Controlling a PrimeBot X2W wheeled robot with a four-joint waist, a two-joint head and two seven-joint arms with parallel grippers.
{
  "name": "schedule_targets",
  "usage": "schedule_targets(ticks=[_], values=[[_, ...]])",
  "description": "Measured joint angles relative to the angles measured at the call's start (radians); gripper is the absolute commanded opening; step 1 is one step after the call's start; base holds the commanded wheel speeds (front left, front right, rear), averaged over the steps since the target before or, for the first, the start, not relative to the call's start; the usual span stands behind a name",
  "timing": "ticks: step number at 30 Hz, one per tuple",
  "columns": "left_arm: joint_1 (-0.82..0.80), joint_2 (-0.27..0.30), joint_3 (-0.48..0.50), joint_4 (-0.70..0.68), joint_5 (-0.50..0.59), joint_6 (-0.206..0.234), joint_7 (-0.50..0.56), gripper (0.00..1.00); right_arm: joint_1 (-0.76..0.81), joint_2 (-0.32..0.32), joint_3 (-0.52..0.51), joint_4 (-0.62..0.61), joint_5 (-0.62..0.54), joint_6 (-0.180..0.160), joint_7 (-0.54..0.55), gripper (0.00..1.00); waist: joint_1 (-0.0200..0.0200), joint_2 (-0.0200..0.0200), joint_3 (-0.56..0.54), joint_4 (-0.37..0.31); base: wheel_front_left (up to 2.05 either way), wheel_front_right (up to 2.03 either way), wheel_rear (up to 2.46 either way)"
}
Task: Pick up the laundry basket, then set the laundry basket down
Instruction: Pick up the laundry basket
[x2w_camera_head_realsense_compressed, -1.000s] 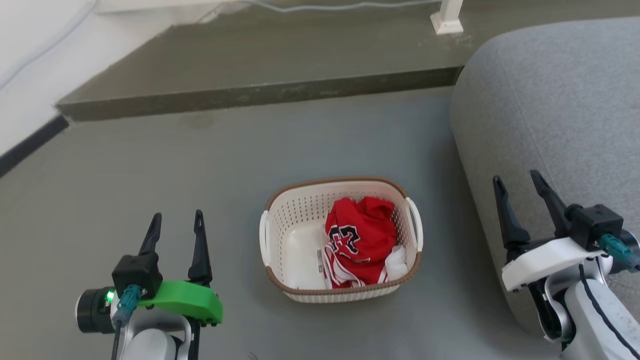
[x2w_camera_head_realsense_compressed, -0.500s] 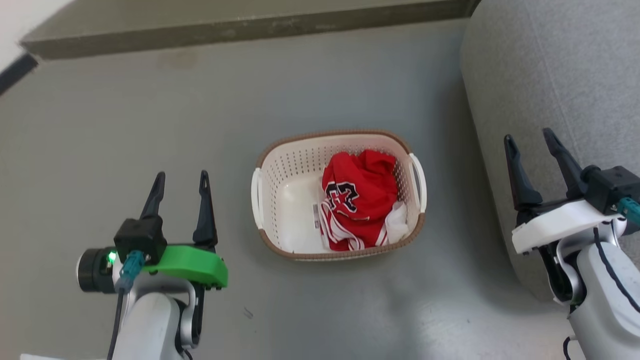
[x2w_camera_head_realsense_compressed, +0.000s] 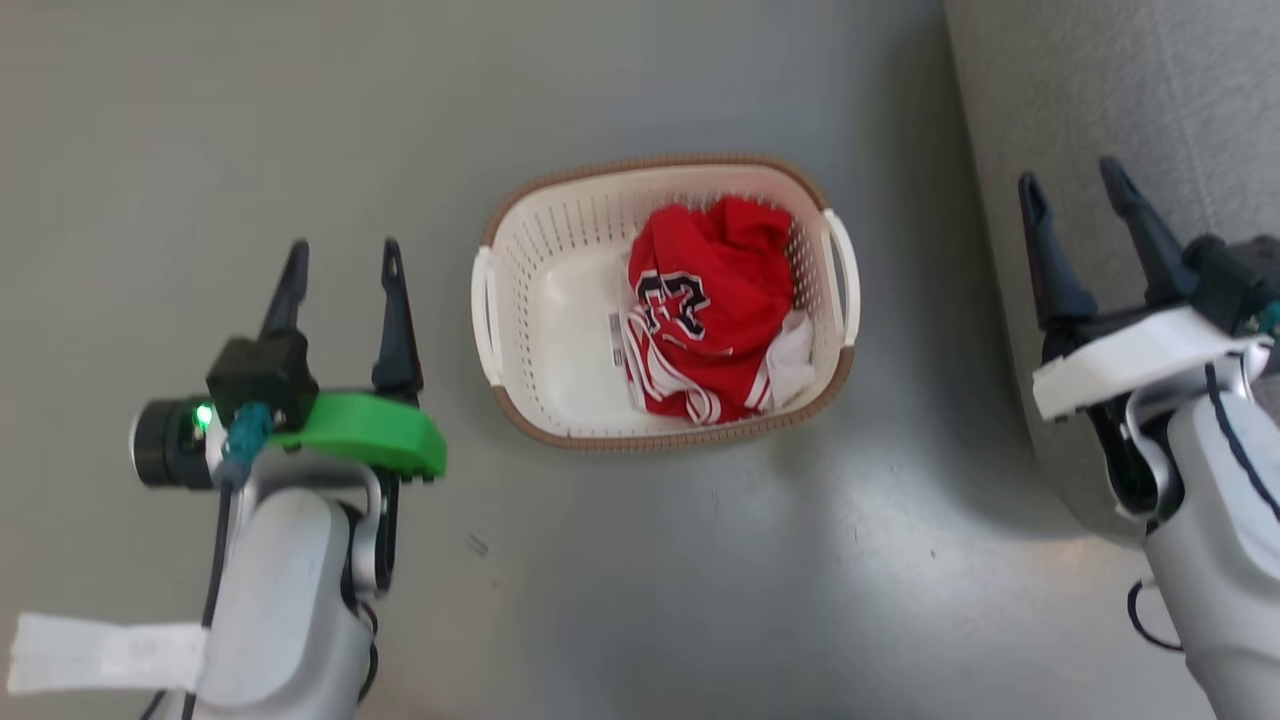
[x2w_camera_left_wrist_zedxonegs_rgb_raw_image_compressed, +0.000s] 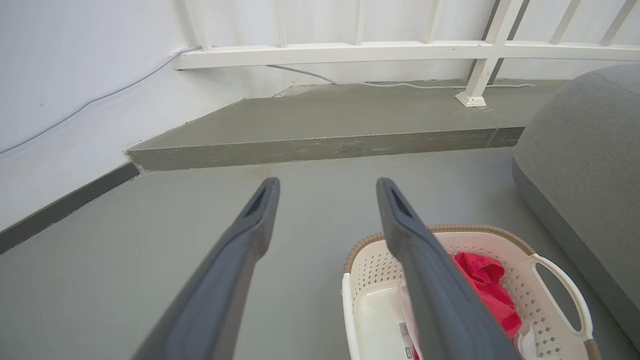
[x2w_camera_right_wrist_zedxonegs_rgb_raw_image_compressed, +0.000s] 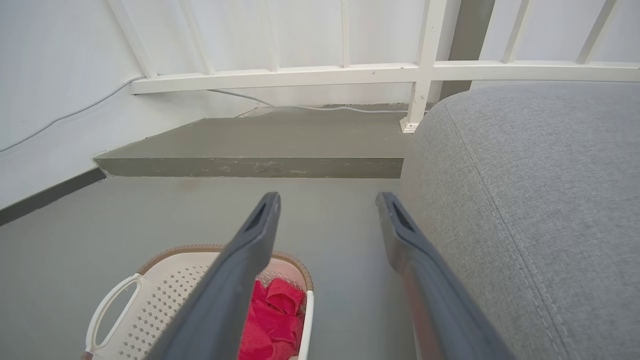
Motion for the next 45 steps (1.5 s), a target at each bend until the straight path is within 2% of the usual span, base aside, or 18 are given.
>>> schedule_targets(ticks=[11,18,35,45], values=[[-0.176,-0.006,-0.015,0.074,-0.028,0.002,0.037,1.0,-0.154,-0.007,0.002,0.074,0.009,0.02,-0.002,1.0,0.0001,0.0,0.141,-0.003,0.0,0.0,0.0],[-0.263,-0.01,-0.031,0.174,-0.038,0.002,0.051,1.0,-0.219,0.004,0.038,0.164,0.007,0.036,-0.003,1.0,0.0001,0.0,0.215,-0.002,0.0,0.0,0.0],[-0.371,-0.014,-0.071,0.38,-0.101,0.002,0.116,1.0,-0.33,0.059,0.105,0.351,0.008,0.046,-0.003,1.0,0.0001,0.0,0.294,-0.014,0.0,0.0,0.0],[-0.432,-0.015,-0.097,0.467,-0.15,-0.016,0.131,1.0,-0.393,0.078,0.139,0.45,0.009,0.055,-0.003,1.0,0.0001,0.0,0.353,-0.027,0.0,0.0,0.0]])
